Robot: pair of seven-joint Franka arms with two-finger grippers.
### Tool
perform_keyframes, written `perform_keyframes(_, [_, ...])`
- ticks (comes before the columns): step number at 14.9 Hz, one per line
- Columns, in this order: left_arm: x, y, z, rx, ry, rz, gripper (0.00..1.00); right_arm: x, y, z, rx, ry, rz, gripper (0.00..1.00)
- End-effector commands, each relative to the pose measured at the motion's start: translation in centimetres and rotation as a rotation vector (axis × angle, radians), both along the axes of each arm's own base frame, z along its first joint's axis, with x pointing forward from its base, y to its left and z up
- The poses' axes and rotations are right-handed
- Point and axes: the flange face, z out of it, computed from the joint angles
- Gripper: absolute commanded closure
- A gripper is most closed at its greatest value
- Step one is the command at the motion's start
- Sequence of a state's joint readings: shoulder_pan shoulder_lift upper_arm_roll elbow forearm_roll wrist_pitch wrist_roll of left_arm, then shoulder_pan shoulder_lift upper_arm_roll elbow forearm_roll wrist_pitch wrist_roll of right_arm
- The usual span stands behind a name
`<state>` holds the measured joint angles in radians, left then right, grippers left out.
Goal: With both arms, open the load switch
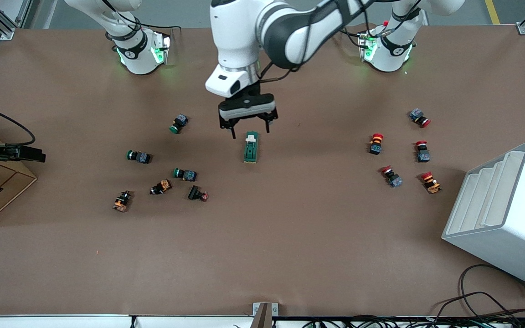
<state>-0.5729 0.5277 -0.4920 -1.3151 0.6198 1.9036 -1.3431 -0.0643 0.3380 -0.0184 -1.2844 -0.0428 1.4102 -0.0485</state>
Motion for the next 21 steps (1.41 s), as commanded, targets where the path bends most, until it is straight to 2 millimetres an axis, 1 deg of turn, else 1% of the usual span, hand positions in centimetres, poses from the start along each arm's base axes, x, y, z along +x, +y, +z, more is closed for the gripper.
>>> perform_keyframes(1, [3.0, 3.1, 3.0, -0.004, 0.078, -0.033, 0.00, -0.9, -0.1, 1.4, -0.015, 0.020, 0.011, 0.00])
perform_keyframes(2, [4.3, 5.1, 4.4, 0.006, 0.114, -0.076, 0.00, -0.9, 0.0, 2.2, -0.015, 0.012, 0.012, 0.00])
perform_keyframes(4, [6.0, 9.5, 7.4, 0.036, 0.174, -0.167, 0.00, -0.8, 0.3, 2.0, -0.002, 0.014, 0.010, 0.00])
perform_keyframes(6, [8.6, 14.7, 10.0, -0.001, 0.214, -0.169, 0.00, -0.8, 1.1, 2.2, 0.035, 0.007, 0.005, 0.00])
perform_keyframes(7, [9.4, 17.2, 11.1, -0.015, 0.236, -0.191, 0.00, -0.9, 1.4, 2.4, 0.046, 0.007, 0.008, 0.00])
perform_keyframes(9, [11.0, 20.9, 12.1, -0.010, 0.257, -0.234, 0.00, -1.8, 2.4, 3.5, 0.052, 0.017, 0.025, 0.00])
perform_keyframes(11, [12.0, 24.3, 13.4, -0.021, 0.269, -0.222, 0.00, -2.9, 3.0, 4.4, 0.049, 0.010, 0.036, 0.00])
perform_keyframes(12, [12.4, 25.9, 13.8, -0.019, 0.271, -0.206, 0.00, -3.5, 2.8, 4.9, 0.048, 0.003, 0.032, 0.00])
perform_keyframes(14, [12.8, 28.6, 14.5, 0.009, 0.290, -0.218, 0.00, -4.4, 2.5, 5.7, 0.045, 0.006, 0.026, 0.00])
perform_keyframes(15, [12.8, 29.7, 15.0, 0.028, 0.291, -0.235, 0.00, -4.7, 2.4, 5.7, 0.044, 0.006, 0.024, 0.00])
perform_keyframes(16, [13.2, 31.6, 15.6, 0.035, 0.287, -0.244, 0.00, -5.2, 2.7, 6.1, 0.043, -0.017, 0.029, 0.00])
perform_keyframes(17, [13.8, 33.4, 15.8, 0.037, 0.286, -0.244, 0.00, -5.6, 3.2, 6.5, 0.042, -0.043, 0.035, 0.00])
perform_keyframes(19, [14.6, 35.8, 15.8, 0.033, 0.286, -0.207, 0.00, -6.7, 4.4, 6.1, 0.029, -0.030, 0.006, 0.00])
perform_keyframes(20, [15.1, 37.3, 15.9, 0.029, 0.286, -0.188, 0.00, -7.0, 4.5, 6.0, 0.023, -0.032, -0.021, 0.00])
perform_keyframes(21, [15.4, 38.1, 15.9, 0.025, 0.288, -0.174, 0.00, -6.8, 4.5, 6.0, 0.021, -0.038, -0.023, 0.00])
